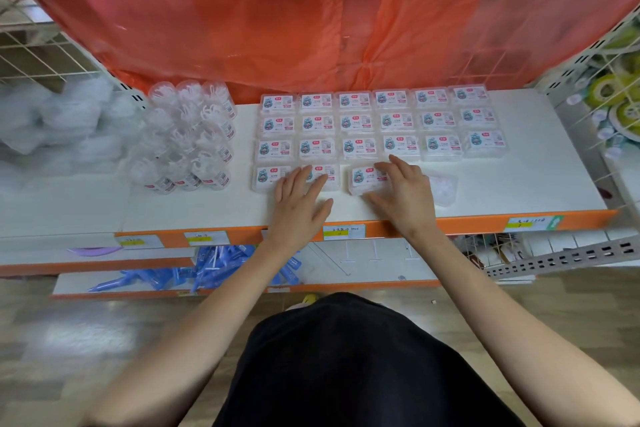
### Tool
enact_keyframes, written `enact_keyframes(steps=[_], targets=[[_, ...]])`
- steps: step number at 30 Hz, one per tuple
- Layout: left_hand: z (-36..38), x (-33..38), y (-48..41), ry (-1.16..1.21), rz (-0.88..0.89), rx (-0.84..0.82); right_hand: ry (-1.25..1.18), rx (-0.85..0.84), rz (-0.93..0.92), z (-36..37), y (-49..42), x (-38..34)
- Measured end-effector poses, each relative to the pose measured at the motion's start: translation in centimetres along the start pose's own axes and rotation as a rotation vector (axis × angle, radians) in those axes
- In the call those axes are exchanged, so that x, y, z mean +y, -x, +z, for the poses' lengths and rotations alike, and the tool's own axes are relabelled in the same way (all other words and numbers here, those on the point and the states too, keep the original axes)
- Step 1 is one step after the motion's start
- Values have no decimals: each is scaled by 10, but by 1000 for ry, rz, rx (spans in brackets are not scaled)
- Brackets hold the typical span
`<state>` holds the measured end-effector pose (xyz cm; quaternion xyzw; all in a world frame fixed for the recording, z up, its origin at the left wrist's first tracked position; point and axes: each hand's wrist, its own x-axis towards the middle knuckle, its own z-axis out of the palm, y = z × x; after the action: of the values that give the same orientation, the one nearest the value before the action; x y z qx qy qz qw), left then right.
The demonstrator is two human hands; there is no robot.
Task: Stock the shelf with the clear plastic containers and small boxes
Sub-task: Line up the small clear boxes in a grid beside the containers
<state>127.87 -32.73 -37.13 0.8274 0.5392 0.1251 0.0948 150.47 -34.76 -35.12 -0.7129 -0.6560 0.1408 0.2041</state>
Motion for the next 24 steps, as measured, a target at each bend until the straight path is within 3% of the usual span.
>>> enact_keyframes(steps=[4,10,24], targets=[[3,-1,-1,-38,-2,-36,88,-35,33,10,2,-8],[7,-3,3,-61,29,-1,83,38,-79,19,20,-9],[10,-3,6,-69,27,-8,106,-67,-160,35,24,-15]])
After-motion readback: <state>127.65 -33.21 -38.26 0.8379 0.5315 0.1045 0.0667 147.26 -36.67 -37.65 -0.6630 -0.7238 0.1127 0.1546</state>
